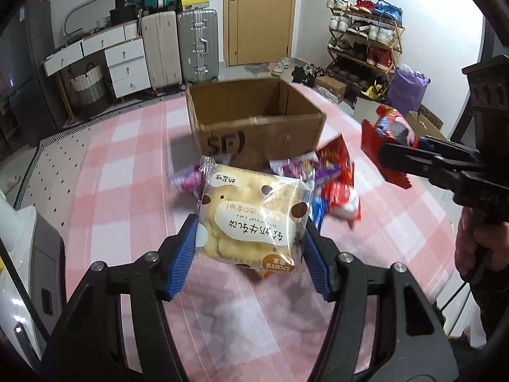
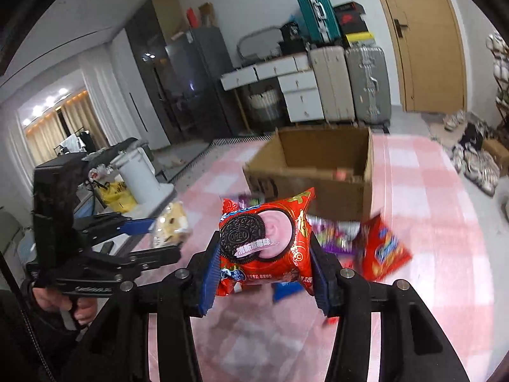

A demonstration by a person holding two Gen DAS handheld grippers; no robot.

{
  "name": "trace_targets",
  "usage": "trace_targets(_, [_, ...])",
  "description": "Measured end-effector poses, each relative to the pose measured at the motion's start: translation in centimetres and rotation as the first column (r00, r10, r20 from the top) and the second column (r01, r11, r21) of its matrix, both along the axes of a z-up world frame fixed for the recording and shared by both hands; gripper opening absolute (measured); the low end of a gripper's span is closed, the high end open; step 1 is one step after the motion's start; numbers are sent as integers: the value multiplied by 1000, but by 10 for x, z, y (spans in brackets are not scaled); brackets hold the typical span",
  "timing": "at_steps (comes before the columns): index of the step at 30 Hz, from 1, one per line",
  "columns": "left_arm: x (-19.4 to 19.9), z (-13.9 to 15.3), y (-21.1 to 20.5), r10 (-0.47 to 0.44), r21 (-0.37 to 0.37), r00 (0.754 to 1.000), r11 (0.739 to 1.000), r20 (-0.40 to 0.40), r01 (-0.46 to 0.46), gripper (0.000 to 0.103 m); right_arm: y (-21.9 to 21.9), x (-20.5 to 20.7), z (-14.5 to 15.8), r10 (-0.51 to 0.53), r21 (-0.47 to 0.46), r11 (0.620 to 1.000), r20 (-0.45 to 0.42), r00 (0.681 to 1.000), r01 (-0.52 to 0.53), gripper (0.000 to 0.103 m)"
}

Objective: Organize snacks
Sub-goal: 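Lift both held packets and carry them over the cardboard box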

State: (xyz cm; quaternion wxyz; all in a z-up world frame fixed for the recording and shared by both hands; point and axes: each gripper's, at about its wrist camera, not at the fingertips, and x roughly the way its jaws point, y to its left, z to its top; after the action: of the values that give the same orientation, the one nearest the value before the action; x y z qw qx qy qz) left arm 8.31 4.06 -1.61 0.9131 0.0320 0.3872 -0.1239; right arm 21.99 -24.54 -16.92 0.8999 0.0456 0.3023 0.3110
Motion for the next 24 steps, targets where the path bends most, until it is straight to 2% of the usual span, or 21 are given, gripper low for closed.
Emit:
trace_targets(7, [49, 36, 0, -5, -42, 1000, 999, 13, 6, 60, -1, 28, 46, 41, -25, 999, 63, 997, -40, 49])
trace_targets(15, [112, 71, -7, 0, -38, 1000, 999, 22, 1, 60, 3, 76, 91, 79, -35, 997, 117, 990, -75, 49])
trace_targets(19, [145, 82, -11, 8, -28, 1000, 1000, 26, -7, 60, 10, 102, 102, 87, -41, 996, 117, 989, -82, 49])
trace_targets(24, [182, 87, -14, 23, -39, 1000, 999, 22, -22, 60, 14, 139, 100, 80, -43, 996, 105, 991, -76, 49])
